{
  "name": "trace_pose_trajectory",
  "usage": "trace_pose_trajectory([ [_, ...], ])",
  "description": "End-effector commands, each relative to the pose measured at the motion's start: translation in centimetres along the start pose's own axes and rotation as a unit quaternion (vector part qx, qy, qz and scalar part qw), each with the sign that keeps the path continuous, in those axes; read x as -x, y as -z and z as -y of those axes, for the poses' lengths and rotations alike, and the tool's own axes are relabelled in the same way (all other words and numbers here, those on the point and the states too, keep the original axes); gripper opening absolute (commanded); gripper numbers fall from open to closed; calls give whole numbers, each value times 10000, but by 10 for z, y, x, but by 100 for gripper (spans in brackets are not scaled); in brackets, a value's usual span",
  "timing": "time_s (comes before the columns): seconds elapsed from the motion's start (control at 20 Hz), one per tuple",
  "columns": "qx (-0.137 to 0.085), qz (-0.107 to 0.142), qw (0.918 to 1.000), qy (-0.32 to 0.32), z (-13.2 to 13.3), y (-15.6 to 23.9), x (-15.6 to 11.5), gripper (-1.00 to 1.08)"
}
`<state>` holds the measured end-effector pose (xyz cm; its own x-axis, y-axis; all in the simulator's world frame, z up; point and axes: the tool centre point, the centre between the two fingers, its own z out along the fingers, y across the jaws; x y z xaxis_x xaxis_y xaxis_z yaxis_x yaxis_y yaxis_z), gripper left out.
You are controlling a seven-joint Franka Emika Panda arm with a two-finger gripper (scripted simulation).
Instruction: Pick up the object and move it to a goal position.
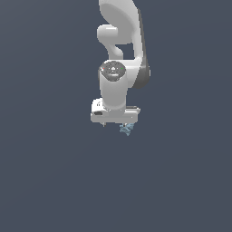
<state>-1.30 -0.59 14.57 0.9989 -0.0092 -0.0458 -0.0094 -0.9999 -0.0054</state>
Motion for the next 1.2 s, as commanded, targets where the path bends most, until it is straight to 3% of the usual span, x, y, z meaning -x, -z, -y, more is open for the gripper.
trace_pose_trajectory([
  [0.0,0,0,10000,0,0,0,0,100],
  [0.5,105,13,9997,-208,-42,1,-1,100],
  [1.15,91,-18,9987,-492,-27,-6,3,100],
])
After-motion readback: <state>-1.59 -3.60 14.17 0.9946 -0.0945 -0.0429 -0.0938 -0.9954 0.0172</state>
